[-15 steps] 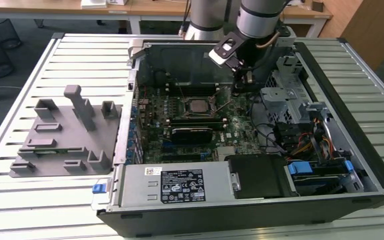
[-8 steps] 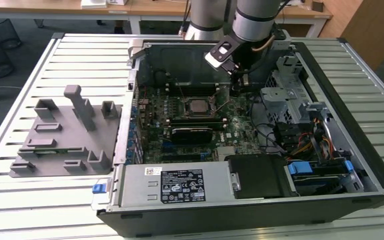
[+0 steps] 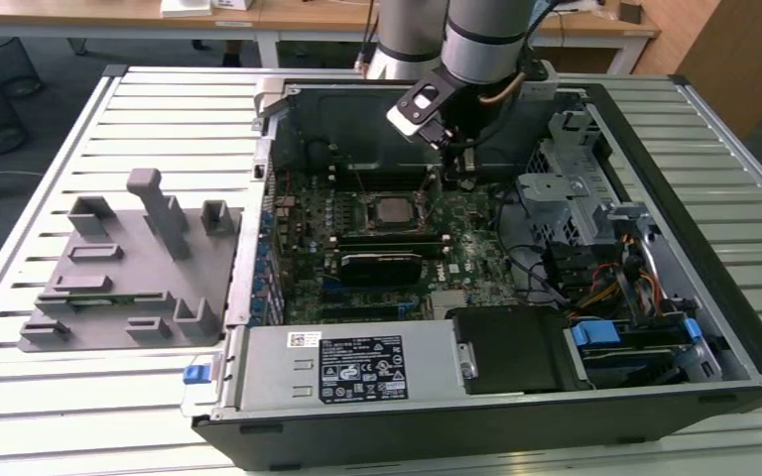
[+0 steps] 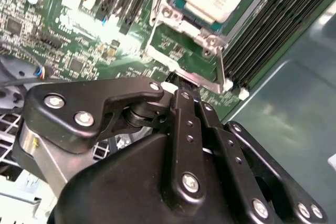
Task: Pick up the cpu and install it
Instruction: 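Close the cpu cover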
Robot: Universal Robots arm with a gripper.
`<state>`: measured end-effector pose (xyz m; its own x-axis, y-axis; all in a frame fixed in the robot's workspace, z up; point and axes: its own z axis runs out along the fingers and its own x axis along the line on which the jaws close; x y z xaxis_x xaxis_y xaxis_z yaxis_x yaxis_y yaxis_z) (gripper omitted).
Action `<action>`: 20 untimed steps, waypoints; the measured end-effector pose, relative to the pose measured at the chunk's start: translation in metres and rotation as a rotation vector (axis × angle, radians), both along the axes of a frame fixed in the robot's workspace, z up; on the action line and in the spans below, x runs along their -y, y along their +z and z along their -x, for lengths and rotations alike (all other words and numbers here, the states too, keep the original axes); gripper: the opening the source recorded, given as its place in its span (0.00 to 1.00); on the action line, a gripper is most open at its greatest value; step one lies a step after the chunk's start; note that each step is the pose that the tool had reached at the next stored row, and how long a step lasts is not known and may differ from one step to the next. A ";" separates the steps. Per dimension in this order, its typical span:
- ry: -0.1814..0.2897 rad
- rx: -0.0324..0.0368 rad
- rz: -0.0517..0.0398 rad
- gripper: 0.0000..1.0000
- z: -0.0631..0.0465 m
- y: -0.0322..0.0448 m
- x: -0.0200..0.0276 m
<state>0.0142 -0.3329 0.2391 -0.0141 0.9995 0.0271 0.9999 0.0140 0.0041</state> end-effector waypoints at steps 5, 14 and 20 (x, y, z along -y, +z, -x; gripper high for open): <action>0.000 0.0000 0.0000 0.11 0.008 -0.0017 0.0000; 0.000 0.0000 -0.0001 0.11 0.020 -0.0048 0.0000; 0.000 0.0000 0.0000 0.11 0.028 -0.0074 0.0000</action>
